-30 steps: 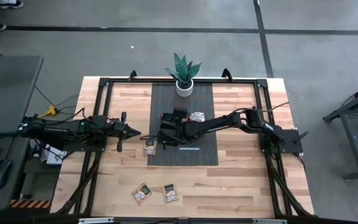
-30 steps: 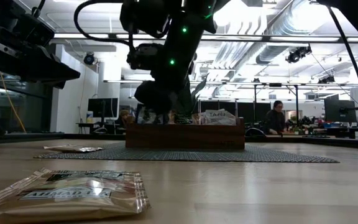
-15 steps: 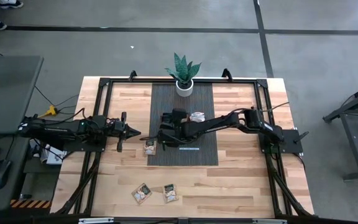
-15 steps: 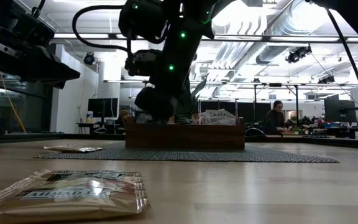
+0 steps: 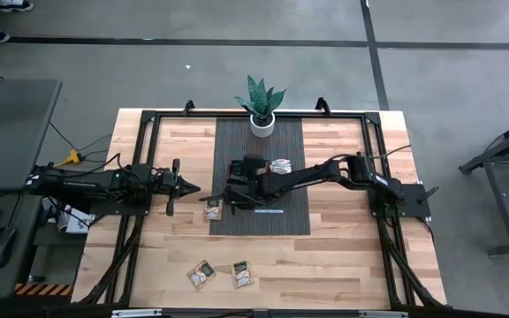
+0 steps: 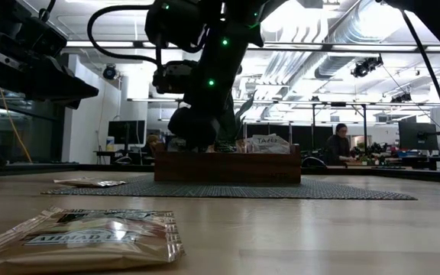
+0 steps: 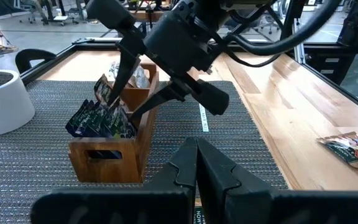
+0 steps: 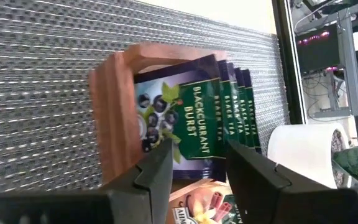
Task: Pick & Place Tea
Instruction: Put the violet tea bag into the left section of the wooden organizer, then put the brown tea bag into the middle section of the wooden organizer
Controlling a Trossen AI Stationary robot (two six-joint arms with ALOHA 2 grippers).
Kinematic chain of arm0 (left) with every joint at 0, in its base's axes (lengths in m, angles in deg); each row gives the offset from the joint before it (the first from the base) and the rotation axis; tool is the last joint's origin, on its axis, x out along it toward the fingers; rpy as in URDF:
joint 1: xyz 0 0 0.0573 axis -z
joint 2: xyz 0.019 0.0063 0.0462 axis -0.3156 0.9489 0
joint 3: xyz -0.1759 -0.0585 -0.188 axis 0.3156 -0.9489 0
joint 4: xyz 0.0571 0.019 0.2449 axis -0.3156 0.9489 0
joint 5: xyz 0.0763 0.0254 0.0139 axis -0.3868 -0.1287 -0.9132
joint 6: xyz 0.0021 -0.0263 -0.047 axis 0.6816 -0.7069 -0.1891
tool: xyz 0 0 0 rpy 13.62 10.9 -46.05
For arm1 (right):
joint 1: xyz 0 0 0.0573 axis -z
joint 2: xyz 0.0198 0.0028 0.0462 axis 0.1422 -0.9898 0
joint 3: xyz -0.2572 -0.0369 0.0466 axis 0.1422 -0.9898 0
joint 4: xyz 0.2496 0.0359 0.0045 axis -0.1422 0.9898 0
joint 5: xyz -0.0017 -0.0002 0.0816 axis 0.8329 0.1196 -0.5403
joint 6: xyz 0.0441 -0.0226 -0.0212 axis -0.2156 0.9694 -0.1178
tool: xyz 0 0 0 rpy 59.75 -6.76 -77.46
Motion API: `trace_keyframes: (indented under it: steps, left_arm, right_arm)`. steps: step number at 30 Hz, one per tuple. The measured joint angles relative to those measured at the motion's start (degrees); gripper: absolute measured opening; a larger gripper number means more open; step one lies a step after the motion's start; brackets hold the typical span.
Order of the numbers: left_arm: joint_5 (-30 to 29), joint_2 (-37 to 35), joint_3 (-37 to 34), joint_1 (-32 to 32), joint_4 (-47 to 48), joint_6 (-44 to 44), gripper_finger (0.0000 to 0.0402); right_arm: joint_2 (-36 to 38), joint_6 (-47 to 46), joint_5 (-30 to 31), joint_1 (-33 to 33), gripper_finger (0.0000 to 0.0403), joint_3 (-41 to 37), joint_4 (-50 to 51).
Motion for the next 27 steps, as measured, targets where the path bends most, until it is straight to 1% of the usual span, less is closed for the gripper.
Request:
trace_keyframes:
  steps: [11,19,24,27]
  left_arm:
    - [0.0,0.0,0.0,0.0,0.0,0.0,0.0001]
    - [0.0,0.0,0.0,0.0,0.0,0.0,0.0001]
    - [0.0,0.0,0.0,0.0,0.0,0.0,0.0001]
    - [0.0,0.0,0.0,0.0,0.0,0.0,0.0001]
  right_arm:
    - [0.2,3.2,0.4,-0.5,0.0145,0.0,-0.3]
    - [2.0,3.8,-0.4,-2.6,0.0147,0.1,1.4]
    - [3.9,4.1,-6.1,-4.8,0.0147,0.1,1.7]
    - [4.4,5.0,-11.0,-6.3,0.0147,0.1,1.9]
